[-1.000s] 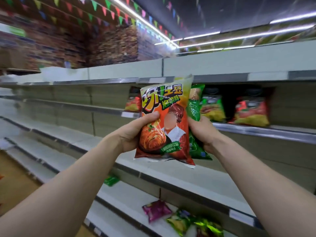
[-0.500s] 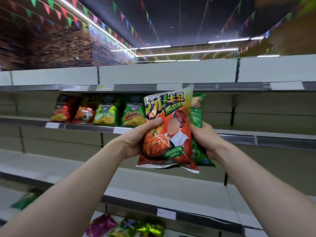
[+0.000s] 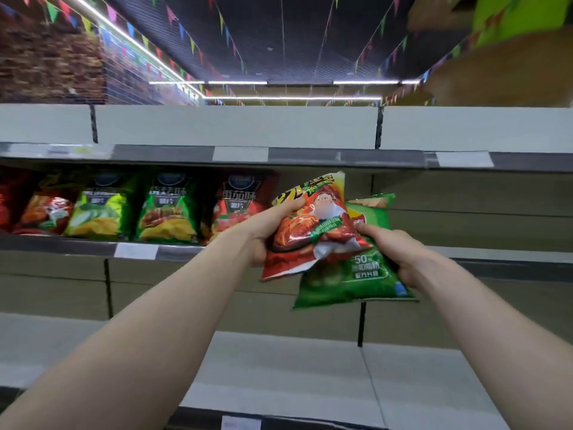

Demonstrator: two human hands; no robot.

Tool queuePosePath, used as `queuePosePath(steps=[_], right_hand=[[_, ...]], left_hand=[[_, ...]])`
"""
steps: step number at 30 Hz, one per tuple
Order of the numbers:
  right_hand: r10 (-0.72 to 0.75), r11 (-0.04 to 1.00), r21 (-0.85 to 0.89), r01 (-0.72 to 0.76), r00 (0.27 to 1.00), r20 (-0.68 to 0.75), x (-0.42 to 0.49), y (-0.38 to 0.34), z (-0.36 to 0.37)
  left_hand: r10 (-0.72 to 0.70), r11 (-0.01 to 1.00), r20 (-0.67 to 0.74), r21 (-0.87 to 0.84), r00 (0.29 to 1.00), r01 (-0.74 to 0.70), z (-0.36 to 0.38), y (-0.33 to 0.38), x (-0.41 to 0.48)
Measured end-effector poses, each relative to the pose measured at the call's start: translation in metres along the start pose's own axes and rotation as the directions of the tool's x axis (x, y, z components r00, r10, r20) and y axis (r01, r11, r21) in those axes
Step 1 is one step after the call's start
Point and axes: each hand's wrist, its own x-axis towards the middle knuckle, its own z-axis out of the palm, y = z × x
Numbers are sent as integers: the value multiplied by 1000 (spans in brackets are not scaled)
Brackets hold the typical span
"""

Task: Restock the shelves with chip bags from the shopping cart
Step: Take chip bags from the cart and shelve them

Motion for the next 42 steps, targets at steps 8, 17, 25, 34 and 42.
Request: queuePosePath(steps=[8, 17, 25, 34, 42], right_hand=[[96, 995, -16, -95, 991, 95, 76, -15, -5], [132, 990, -74, -124, 984, 119, 132, -20, -10], [82, 994, -72, -76, 993, 86, 173, -18, -16], [-32, 995, -96, 30, 999, -11, 210, -15, -21], [-129, 950, -286, 128, 991, 15, 234, -17, -29]], left_hand=[[20, 998, -2, 59, 1000, -19, -17, 31, 86], [41, 998, -55, 41, 998, -39, -25, 43, 160], [200, 974, -119, 130, 973, -184, -34, 48, 212], [308, 951, -69, -2, 949, -308, -36, 42, 244], [334, 942, -105, 14, 937, -335, -41, 28, 257]])
